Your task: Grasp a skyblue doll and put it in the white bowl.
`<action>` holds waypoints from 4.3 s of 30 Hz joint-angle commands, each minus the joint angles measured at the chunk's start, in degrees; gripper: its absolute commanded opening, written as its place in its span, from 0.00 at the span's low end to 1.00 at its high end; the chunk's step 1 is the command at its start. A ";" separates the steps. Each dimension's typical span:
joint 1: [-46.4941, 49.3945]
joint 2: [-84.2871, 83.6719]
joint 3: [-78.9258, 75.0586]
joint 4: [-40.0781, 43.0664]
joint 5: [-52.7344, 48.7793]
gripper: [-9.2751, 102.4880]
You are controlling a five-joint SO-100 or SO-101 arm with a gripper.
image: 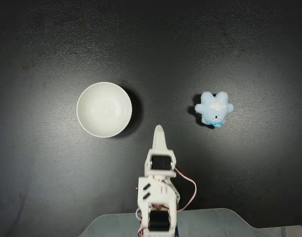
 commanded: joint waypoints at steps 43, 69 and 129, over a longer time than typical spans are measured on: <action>26.28 -72.77 -51.50 29.18 -3.69 0.12; 36.21 -88.24 -51.77 29.27 -6.59 0.52; 36.65 -116.81 -71.72 37.35 -27.42 0.53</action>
